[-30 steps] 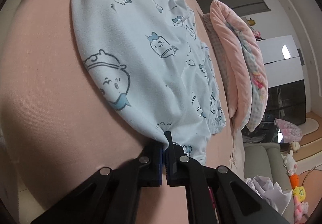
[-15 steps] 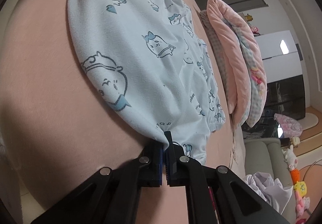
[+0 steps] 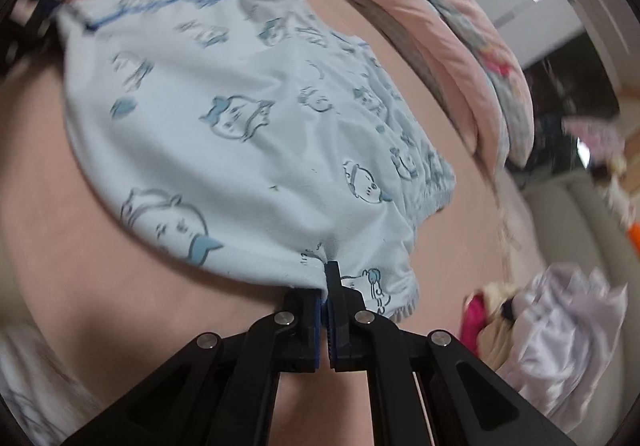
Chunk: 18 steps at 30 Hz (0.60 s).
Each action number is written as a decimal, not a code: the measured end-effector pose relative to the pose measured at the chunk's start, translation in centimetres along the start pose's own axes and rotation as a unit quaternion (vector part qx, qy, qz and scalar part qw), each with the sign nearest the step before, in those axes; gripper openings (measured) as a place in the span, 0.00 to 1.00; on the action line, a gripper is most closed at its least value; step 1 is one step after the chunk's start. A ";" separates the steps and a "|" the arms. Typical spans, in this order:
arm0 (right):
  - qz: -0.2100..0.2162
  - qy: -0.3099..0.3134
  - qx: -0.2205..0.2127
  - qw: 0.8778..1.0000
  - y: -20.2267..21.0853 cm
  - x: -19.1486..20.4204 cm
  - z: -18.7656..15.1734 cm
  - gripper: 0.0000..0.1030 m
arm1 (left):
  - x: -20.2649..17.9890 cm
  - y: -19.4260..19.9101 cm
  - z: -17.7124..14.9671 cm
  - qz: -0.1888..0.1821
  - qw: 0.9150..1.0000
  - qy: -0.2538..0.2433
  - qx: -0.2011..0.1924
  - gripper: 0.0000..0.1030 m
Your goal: Fold clothes
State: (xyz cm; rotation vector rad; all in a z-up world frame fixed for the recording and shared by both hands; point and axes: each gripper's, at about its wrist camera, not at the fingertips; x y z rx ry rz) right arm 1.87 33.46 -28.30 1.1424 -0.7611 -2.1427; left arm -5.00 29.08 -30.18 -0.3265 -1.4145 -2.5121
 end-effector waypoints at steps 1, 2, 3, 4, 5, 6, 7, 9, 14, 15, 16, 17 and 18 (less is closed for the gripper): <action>0.006 -0.016 0.000 1.000 0.2 -0.3 0.0 0.04 | 0.0 0.1 0.0 0.003 1.000 0.001 0.000 0.03; 0.010 -0.026 -0.002 1.000 0.4 -0.4 -0.1 0.04 | -0.1 0.2 0.0 0.005 1.000 0.001 0.000 0.03; 0.013 -0.034 -0.002 0.999 0.6 -0.6 -0.2 0.04 | -0.1 0.3 0.0 0.006 1.000 0.002 0.000 0.03; 0.015 -0.044 -0.003 0.999 0.9 -0.8 -0.3 0.04 | 0.0 0.4 0.0 0.007 1.000 0.003 -0.001 0.03; 0.018 -0.053 -0.006 0.998 1.2 -1.0 -0.5 0.04 | 0.2 0.3 0.2 0.008 1.000 0.004 -0.001 0.04; 0.020 -0.061 -0.010 0.998 1.6 -1.2 -0.6 0.04 | 0.4 0.4 0.3 0.011 1.000 0.005 -0.001 0.04; 0.016 -0.060 -0.016 0.998 2.1 -1.3 -0.7 0.04 | 0.5 0.5 0.4 0.014 1.000 0.006 -0.002 0.04; 0.005 -0.058 -0.030 0.998 2.9 -1.5 -0.8 0.03 | 0.9 1.0 0.6 0.022 1.000 0.008 -0.005 0.04; 0.002 -0.074 -0.030 0.997 3.7 -3.1 0.0 0.02 | 1.8 2.5 1.5 0.035 0.999 0.017 -0.016 0.03; 0.000 -0.074 -0.032 0.997 4.0 -3.3 0.1 0.02 | 1.9 2.9 1.6 0.038 0.999 0.016 -0.018 0.03; -0.002 -0.073 -0.036 0.997 4.3 -3.4 0.2 0.02 | 2.0 3.2 1.7 0.039 0.999 0.016 -0.019 0.03; -0.004 -0.071 -0.041 0.997 4.7 -3.4 0.3 0.01 | 2.2 3.5 1.8 0.040 0.999 0.016 -0.021 0.03; -0.003 -0.070 -0.041 0.997 5.0 -3.5 0.4 0.02 | 2.4 3.8 2.0 0.040 0.999 0.016 -0.023 0.03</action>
Point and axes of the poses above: each gripper's, at about its wrist camera, not at the fingertips, and y roughly against the way its jaws point, x to its left, z to its top, and after that the axes turned 7 degrees about -y, right-handed
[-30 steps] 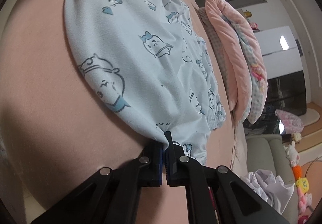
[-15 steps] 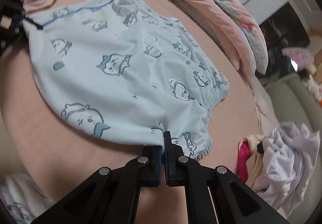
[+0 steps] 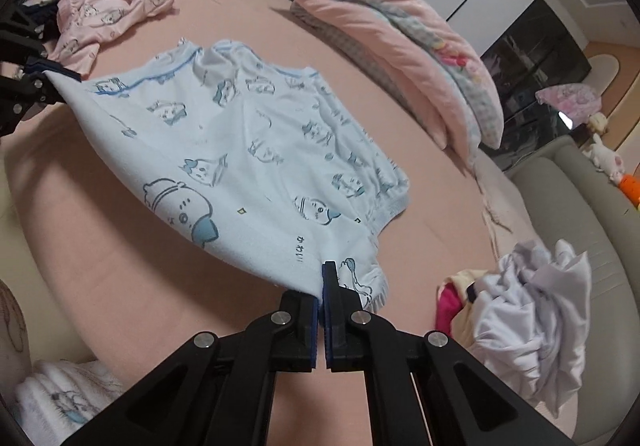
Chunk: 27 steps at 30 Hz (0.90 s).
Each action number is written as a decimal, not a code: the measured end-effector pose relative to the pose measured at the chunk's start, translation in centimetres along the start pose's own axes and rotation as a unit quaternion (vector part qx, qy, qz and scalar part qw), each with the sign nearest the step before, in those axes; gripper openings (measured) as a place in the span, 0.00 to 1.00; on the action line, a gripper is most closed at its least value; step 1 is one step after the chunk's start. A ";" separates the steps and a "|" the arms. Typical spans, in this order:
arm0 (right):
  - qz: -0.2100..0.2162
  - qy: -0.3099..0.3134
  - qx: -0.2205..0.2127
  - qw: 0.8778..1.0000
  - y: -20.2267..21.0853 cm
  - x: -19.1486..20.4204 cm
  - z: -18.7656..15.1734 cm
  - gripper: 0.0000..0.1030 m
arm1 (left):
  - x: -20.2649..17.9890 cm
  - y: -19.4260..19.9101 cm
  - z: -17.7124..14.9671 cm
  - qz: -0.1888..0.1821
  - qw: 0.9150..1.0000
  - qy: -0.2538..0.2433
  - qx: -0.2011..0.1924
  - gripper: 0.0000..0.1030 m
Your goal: Fold clothes
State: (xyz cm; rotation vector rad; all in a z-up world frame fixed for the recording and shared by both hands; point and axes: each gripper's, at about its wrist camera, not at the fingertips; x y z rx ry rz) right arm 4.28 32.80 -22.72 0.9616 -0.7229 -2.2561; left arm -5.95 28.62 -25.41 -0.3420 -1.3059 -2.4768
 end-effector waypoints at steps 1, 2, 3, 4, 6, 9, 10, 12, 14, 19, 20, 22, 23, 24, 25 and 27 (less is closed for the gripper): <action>0.001 0.001 0.000 1.000 0.2 -0.1 0.1 0.02 | 0.2 0.3 0.1 -0.002 1.000 0.002 -0.002 0.03; 0.001 0.001 -0.003 1.000 0.5 -0.1 0.1 0.01 | 0.5 0.5 0.2 -0.004 1.000 0.003 -0.004 0.03; 0.001 0.002 -0.003 1.000 0.8 -0.1 0.1 0.01 | 0.6 0.8 0.2 -0.003 1.000 0.002 -0.005 0.03; 0.001 0.004 -0.003 1.000 1.0 -0.2 0.1 0.01 | 0.8 1.1 0.2 -0.002 1.000 0.002 -0.005 0.03; 0.003 0.003 -0.004 1.000 1.4 -0.2 0.0 0.01 | 1.0 1.6 0.1 -0.002 1.000 0.003 -0.006 0.03; 0.004 0.002 -0.004 1.000 2.0 -0.2 -0.2 0.01 | 1.1 2.5 -0.1 -0.001 1.000 -0.003 -0.011 0.03; 0.003 0.002 -0.004 1.000 2.2 -0.2 -0.2 0.01 | 1.0 2.8 -0.2 0.003 1.000 -0.008 -0.013 0.03; 0.005 0.005 -0.006 1.000 2.5 -0.2 -0.3 0.01 | 1.1 3.2 -0.2 0.005 1.000 -0.014 -0.016 0.03; 0.007 0.006 -0.003 1.000 2.9 -0.2 -0.5 0.01 | 1.2 3.7 -0.1 0.007 1.000 -0.014 -0.021 0.03; 0.016 0.007 -0.004 1.000 3.8 -0.3 -0.8 0.01 | 1.9 4.7 -0.2 0.003 0.999 -0.002 -0.032 0.03; 0.018 0.007 -0.004 1.000 4.0 -0.4 -0.8 0.01 | 2.0 4.9 -0.2 0.002 0.999 0.000 -0.033 0.03; 0.021 0.006 -0.004 1.000 4.3 -0.5 -0.9 0.02 | 2.2 5.2 -0.1 0.004 0.999 0.000 -0.037 0.03; 0.022 0.007 -0.004 1.000 4.5 -0.5 -0.9 0.02 | 2.3 5.3 0.0 0.005 0.999 -0.002 -0.038 0.03; 0.022 0.007 -0.005 1.000 4.6 -0.5 -0.9 0.01 | 2.4 5.4 0.1 0.009 0.999 -0.003 -0.039 0.03; 0.024 0.006 -0.004 1.000 4.7 -0.5 -0.9 0.01 | 2.6 5.4 0.3 0.012 0.999 -0.003 -0.039 0.03; 0.030 0.005 0.000 1.000 4.6 -0.6 -0.6 0.02 | 2.8 5.3 0.8 0.011 0.999 -0.001 -0.038 0.03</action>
Point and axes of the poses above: each gripper's, at about its wrist camera, not at the fingertips, and y roughly against the way its jaws point, x to its left, z to its top, and after that the axes turned 7 degrees about -y, right-handed
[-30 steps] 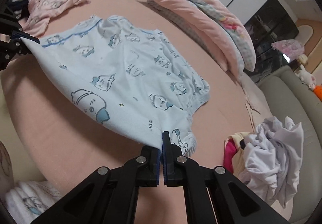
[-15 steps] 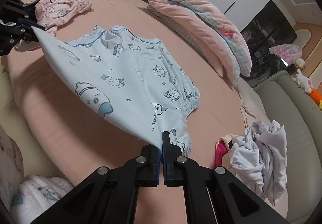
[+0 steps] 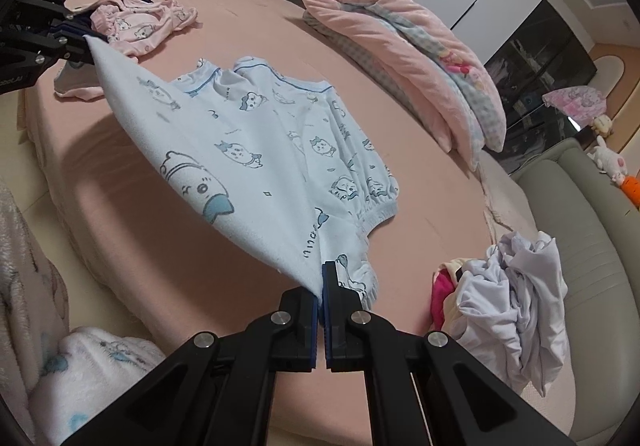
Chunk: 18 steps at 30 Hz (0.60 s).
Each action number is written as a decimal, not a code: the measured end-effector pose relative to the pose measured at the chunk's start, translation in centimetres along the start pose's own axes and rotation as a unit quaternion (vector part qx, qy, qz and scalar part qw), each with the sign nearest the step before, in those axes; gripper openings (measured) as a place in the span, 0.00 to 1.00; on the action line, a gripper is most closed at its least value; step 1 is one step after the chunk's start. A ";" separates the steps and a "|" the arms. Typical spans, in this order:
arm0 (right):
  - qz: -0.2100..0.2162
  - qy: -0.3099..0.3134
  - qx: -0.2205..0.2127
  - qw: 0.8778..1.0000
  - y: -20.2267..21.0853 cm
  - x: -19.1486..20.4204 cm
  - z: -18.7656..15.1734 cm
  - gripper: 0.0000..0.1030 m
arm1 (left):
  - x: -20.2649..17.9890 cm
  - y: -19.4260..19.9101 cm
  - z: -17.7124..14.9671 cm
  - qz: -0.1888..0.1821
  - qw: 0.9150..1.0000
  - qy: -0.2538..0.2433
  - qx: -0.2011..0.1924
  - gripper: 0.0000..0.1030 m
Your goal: Fold clothes
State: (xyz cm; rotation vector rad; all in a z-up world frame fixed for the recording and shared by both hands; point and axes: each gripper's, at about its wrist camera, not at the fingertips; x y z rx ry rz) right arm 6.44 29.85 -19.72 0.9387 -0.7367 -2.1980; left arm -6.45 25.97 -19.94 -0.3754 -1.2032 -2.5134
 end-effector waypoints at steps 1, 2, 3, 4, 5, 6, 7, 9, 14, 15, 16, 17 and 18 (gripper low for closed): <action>0.000 0.000 0.001 1.000 -0.1 0.0 0.1 0.02 | 0.1 -0.1 0.3 0.002 1.000 0.000 -0.001 0.03; 0.000 0.002 0.001 1.000 -0.2 0.1 0.2 0.02 | 0.3 -0.1 0.6 0.005 1.000 -0.001 -0.003 0.03; 0.001 0.004 0.004 1.000 -0.3 0.2 0.3 0.02 | 0.4 -0.2 0.8 0.007 1.000 -0.001 -0.002 0.03; 0.001 0.003 0.003 1.000 -0.4 0.2 0.4 0.02 | 0.6 -0.3 1.0 0.010 1.000 0.001 -0.002 0.03; 0.002 0.002 0.003 1.000 -0.5 0.3 0.4 0.02 | 0.8 -0.4 1.3 0.012 1.000 0.004 -0.001 0.03; 0.005 -0.001 0.004 1.000 -0.6 0.2 0.5 0.02 | 0.9 -0.5 1.5 0.012 1.000 0.007 -0.001 0.03; 0.007 -0.004 0.005 1.000 -0.8 0.1 0.6 0.02 | 1.1 -0.5 1.8 0.011 1.000 0.010 -0.002 0.03; 0.010 -0.009 0.007 1.000 -1.0 0.0 0.8 0.02 | 1.4 -0.7 2.2 0.009 1.000 0.016 -0.002 0.03; 0.015 -0.013 0.018 1.000 -1.4 -0.4 1.5 0.02 | 1.9 -1.5 3.4 0.005 1.000 0.014 0.008 0.03; 0.016 -0.012 0.021 1.000 -1.5 -0.5 1.7 0.02 | 2.1 -1.7 3.7 0.004 1.000 0.014 0.009 0.03; 0.017 -0.012 0.023 1.000 -1.6 -0.6 1.9 0.02 | 2.3 -1.9 4.0 0.004 1.000 0.016 0.010 0.03; 0.018 -0.012 0.025 0.999 -1.7 -0.7 2.1 0.02 | 2.6 -2.1 4.3 0.001 1.000 0.019 0.012 0.03; 0.017 -0.011 0.027 0.999 -1.8 -0.9 2.4 0.02 | 3.0 -2.3 4.7 -0.002 1.000 0.024 0.014 0.03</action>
Point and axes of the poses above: each gripper's, at about its wrist camera, not at the fingertips, and y roughly against the way its jaws point, x to its left, z to its top, and after that the axes turned 7 degrees about -y, right-handed
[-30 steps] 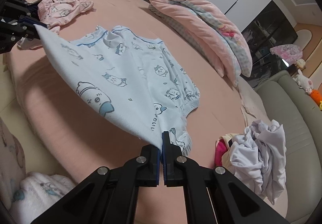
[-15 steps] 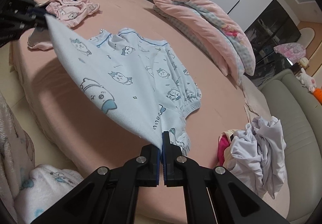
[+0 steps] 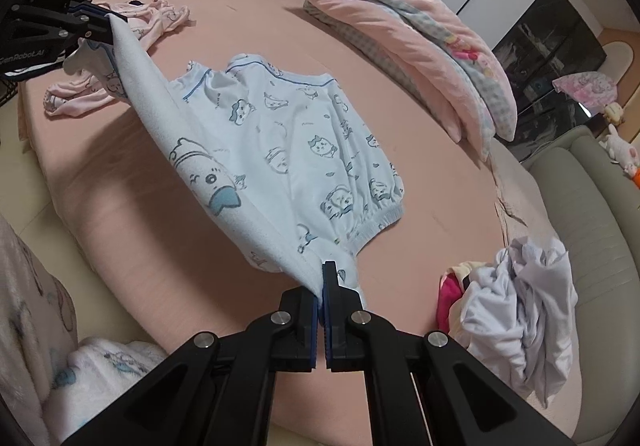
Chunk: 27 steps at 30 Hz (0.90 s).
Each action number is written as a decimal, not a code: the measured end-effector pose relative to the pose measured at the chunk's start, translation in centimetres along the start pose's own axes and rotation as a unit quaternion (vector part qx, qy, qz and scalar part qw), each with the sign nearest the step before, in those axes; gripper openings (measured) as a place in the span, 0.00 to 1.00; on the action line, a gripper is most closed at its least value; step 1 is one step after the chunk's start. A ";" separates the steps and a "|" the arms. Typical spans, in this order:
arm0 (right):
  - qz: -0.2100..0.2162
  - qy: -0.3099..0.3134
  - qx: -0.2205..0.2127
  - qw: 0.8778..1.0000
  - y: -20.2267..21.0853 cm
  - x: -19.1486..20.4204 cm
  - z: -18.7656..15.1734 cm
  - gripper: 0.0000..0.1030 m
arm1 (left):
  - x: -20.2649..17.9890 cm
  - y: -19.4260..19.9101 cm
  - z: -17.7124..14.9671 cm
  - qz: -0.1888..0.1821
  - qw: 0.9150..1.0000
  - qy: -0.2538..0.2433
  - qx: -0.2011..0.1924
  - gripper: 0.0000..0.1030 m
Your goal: Fold clothes
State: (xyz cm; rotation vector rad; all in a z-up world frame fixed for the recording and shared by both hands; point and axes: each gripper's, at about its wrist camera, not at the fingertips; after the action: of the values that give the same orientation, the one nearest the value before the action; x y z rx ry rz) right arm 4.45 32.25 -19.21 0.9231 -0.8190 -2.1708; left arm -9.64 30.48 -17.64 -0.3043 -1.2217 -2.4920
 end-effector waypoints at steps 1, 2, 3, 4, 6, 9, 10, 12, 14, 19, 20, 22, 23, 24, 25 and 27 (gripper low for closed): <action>0.000 -0.001 0.002 1.000 -0.1 -0.2 0.3 0.02 | 0.3 -0.2 0.4 -0.003 1.000 0.004 0.002 0.03; 0.001 -0.002 0.005 1.000 -0.3 -0.3 0.6 0.02 | 0.5 -0.3 0.7 -0.004 1.000 0.004 0.004 0.03; 0.002 -0.004 0.006 1.000 -0.4 -0.5 1.0 0.02 | 0.7 -0.6 1.1 -0.004 1.000 0.004 0.004 0.03; 0.004 -0.006 0.008 1.000 -0.5 -0.8 1.4 0.02 | 0.9 -0.8 1.6 -0.005 1.000 0.003 0.005 0.03; 0.008 -0.009 0.010 1.000 -0.6 -1.3 2.0 0.02 | 1.2 -1.2 2.4 -0.005 1.000 0.000 0.007 0.03; 0.015 -0.013 0.018 1.000 -1.1 -1.9 2.8 0.02 | 1.8 -1.9 3.6 -0.009 1.000 -0.001 0.007 0.03; 0.017 -0.014 0.020 1.000 -1.3 -2.2 3.1 0.02 | 2.0 -2.2 4.1 -0.012 1.000 -0.001 0.007 0.03; 0.018 -0.016 0.024 0.999 -1.8 -2.6 3.5 0.02 | 2.5 -2.9 5.0 -0.016 1.000 -0.001 0.009 0.03; 0.021 -0.022 0.028 0.999 -2.2 -3.1 4.0 0.02 | 2.9 -3.7 6.0 -0.019 1.000 -0.002 0.010 0.03; 0.027 -0.037 0.034 0.998 -3.5 -4.4 5.3 0.02 | 3.9 -5.4 8.2 -0.025 1.000 -0.002 0.008 0.03; 0.028 -0.038 0.036 0.998 -3.8 -4.6 5.6 0.02 | 4.1 -5.8 8.6 -0.027 1.000 -0.001 0.008 0.03; 0.027 -0.042 0.041 0.998 -4.4 -4.9 6.1 0.02 | 4.5 -6.7 9.3 -0.031 0.999 -0.002 0.009 0.03; 0.027 -0.043 0.043 0.998 -4.8 -5.0 6.3 0.02 | 4.7 -7.2 9.6 -0.032 0.999 -0.004 0.010 0.03; 0.026 -0.045 0.045 0.998 -5.2 -5.1 6.5 0.02 | 4.8 -7.7 9.9 -0.034 0.999 -0.005 0.011 0.03; 0.027 -0.047 0.047 0.997 -5.5 -5.3 6.7 0.02 | 5.0 -8.2 10.2 -0.036 0.999 -0.007 0.012 0.03; 0.029 -0.050 0.053 0.997 -6.4 -5.6 7.3 0.02 | 5.3 -9.3 10.8 -0.039 0.999 -0.010 0.015 0.03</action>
State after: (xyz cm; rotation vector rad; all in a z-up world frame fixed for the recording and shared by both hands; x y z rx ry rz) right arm -0.09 42.37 -17.69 0.8363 -1.0061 -2.1558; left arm -17.77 43.21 -16.00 -0.2791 -1.3005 -2.5399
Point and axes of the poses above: each gripper's, at about its wrist camera, not at the fingertips, and y roughly against the way its jaws point, x to its left, z to its top, and after that the axes turned 7 degrees about -y, right-handed
